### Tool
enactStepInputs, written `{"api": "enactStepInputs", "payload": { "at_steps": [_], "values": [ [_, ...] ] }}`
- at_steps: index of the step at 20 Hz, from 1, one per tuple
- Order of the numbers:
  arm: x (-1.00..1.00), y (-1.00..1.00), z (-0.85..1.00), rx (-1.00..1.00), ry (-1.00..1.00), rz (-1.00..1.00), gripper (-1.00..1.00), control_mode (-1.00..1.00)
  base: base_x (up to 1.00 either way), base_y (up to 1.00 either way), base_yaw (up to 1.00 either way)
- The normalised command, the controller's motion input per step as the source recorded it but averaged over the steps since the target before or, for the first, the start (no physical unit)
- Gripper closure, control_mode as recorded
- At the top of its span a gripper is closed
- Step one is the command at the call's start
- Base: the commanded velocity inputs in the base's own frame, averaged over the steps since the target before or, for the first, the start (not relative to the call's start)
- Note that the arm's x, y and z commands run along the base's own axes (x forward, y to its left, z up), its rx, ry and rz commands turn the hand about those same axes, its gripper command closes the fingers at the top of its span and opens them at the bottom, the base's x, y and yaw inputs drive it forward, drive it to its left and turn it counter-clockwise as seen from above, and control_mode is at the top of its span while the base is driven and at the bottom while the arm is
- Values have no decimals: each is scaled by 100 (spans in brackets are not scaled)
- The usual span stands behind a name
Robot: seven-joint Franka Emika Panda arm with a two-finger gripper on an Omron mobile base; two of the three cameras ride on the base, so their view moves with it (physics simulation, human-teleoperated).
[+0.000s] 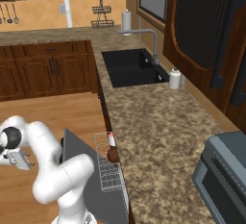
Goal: Pick up the cup and bowl from the counter, place them in the dishwasher, and close the dishwasher door.
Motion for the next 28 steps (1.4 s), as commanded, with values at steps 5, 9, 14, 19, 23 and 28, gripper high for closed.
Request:
{"api": "enactStepInputs", "payload": {
  "at_steps": [5,9,14,19,23,28],
  "values": [
    [65,5,-86,-20,0,-10,-100,-100,0,0,0],
    [80,0,-89,-2,3,-5,-100,-100,0,0,0],
    [79,3,-87,0,8,-1,-100,-100,0,0,0],
    [73,12,-97,-1,10,6,-100,-100,0,0,0],
    [64,17,-90,-5,8,6,-100,-100,0,0,0],
    [66,0,-61,-18,1,0,-100,-100,0,0,0]
  ]
}}
